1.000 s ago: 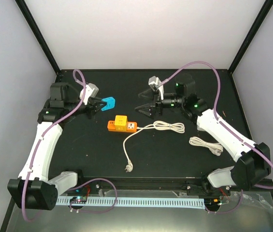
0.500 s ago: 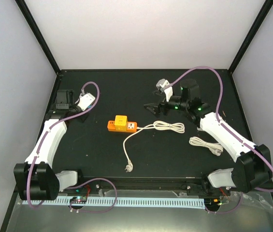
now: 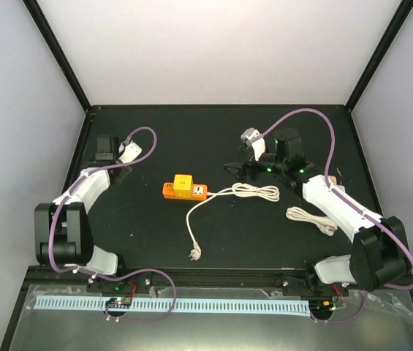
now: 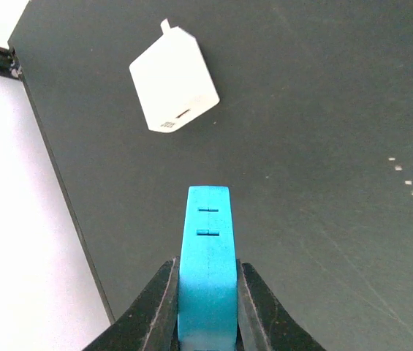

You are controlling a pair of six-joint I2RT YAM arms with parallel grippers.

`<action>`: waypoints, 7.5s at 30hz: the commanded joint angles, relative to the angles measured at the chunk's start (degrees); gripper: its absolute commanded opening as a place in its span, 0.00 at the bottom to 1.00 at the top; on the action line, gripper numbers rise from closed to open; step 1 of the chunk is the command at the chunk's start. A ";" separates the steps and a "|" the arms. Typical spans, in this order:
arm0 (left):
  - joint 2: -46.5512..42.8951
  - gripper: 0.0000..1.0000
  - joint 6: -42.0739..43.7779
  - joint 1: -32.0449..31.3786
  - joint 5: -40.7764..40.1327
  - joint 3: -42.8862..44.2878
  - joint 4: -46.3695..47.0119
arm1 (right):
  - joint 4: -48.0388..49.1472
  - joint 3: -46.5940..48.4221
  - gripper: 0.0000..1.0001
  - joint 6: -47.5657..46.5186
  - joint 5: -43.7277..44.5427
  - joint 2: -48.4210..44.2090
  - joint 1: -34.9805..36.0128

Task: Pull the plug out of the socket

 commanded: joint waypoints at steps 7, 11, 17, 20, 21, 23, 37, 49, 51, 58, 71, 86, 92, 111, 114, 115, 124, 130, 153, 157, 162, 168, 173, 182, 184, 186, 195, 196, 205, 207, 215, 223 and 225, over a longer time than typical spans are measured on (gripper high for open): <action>10.79 0.02 3.51 0.39 -12.61 0.57 13.28 | 2.58 -2.11 1.00 -3.38 -2.55 -1.69 -0.12; 14.02 0.02 3.81 0.35 -14.29 1.05 15.33 | 2.21 -2.12 1.00 -3.92 -3.45 -0.78 -0.11; 15.81 0.10 1.98 0.22 -12.12 2.21 11.75 | 3.27 -3.12 1.00 -4.01 -5.61 0.11 -0.04; 15.71 0.26 1.30 0.29 -10.07 2.56 9.24 | 2.96 -2.79 1.00 -3.99 -6.66 1.10 -0.11; 15.51 0.30 1.02 0.28 -9.41 2.63 8.44 | 3.21 -2.97 1.00 -4.00 -7.00 1.26 -0.17; 15.14 0.36 0.29 0.24 -8.13 3.27 6.45 | 4.12 -3.60 1.00 -3.79 -7.39 1.28 -0.14; 8.10 0.94 -1.59 0.40 16.86 12.99 -17.49 | 6.23 -5.98 1.00 -5.08 -9.07 1.59 -0.04; 5.52 0.99 21.70 0.25 47.77 21.49 -42.99 | 8.48 -8.79 1.00 -7.33 -10.78 1.51 -0.03; 5.93 0.99 25.35 0.13 51.19 21.84 -45.09 | 9.10 -9.37 1.00 -7.60 -11.39 1.58 -0.04; 7.98 0.99 31.81 -2.44 56.53 21.57 -45.74 | 11.00 -10.44 1.00 -7.17 -12.15 3.34 0.09; 11.98 0.98 31.72 -10.23 50.10 21.40 -36.70 | 17.39 -7.75 1.00 -12.13 0.29 14.93 10.86; 16.64 0.94 29.66 -15.84 45.53 19.63 -30.20 | 21.51 -4.33 1.00 -14.89 2.71 25.24 12.53; 17.58 0.89 29.75 -17.24 44.34 18.32 -29.17 | 23.75 -3.51 1.00 -15.45 2.84 28.02 12.94; 18.49 0.45 31.38 -18.23 41.52 17.38 -30.40 | 28.46 -1.19 0.90 -17.37 6.75 34.27 15.65; 18.55 0.44 32.79 -18.24 41.79 17.15 -31.17 | 28.02 -0.52 0.90 -17.57 6.84 35.04 16.02; 18.59 0.44 33.19 -18.24 41.77 17.19 -31.50 | 27.87 -0.15 0.90 -17.57 6.73 35.35 16.14; 18.76 0.38 34.98 -18.23 41.82 17.49 -33.02 | 25.71 2.29 0.73 -17.54 7.12 37.81 16.87; 18.99 0.39 35.76 -18.25 41.85 18.80 -34.78 | 24.39 3.37 0.61 -17.25 8.04 38.76 17.16; 13.89 0.67 27.45 -18.23 44.18 11.84 -24.70 | 22.45 4.79 0.29 -17.19 7.82 39.08 17.17; 11.95 0.53 27.03 -18.23 46.50 12.77 -25.49 | 21.68 5.33 0.24 -17.31 7.67 39.28 17.14; 10.97 0.46 27.19 -18.23 46.51 14.06 -27.28 | 20.93 5.79 0.18 -17.51 7.63 39.50 17.11; 10.86 0.42 27.03 -18.23 47.62 14.90 -28.96 | 19.80 6.85 0.08 -17.33 7.79 39.78 17.19; 10.33 0.42 27.07 -18.23 48.50 15.26 -28.93 | 18.38 8.04 0.02 -17.22 8.30 40.17 17.27; 5.72 0.41 29.54 -19.09 43.63 8.40 -21.72 | 16.48 9.58 0.01 -16.71 8.90 40.78 17.37; 4.73 0.41 29.43 -19.11 43.43 7.20 -20.56 | 15.94 10.01 0.01 -16.73 8.94 40.86 17.36; 4.77 0.40 28.00 -19.11 43.91 7.58 -20.81 | 15.36 10.47 0.01 -16.86 9.11 41.01 17.44; 12.17 0.38 21.70 -18.86 47.41 17.72 -30.12 | 13.96 11.11 0.01 -18.04 11.19 41.06 18.37; 12.63 0.38 21.44 -18.85 47.67 18.14 -30.38 | 13.84 11.11 0.01 -17.98 11.23 41.09 18.38; 7.32 0.34 26.96 -19.02 47.01 10.73 -24.44 | 11.83 12.65 0.01 -17.52 11.39 41.64 18.36; 5.50 0.34 27.51 -19.03 45.85 8.40 -21.62 | 10.25 14.03 0.01 -17.03 11.65 42.13 18.39; 2.02 0.32 26.36 -18.98 42.26 3.27 -13.48 | 4.52 18.24 0.01 -16.93 12.49 43.55 18.38; 11.15 0.31 24.40 -16.88 50.75 15.70 -28.61 | -1.95 19.32 0.01 -19.14 14.16 43.01 18.42; 12.31 0.31 24.50 -16.59 51.33 17.25 -30.13 | -2.74 19.44 0.01 -19.66 14.72 42.95 18.42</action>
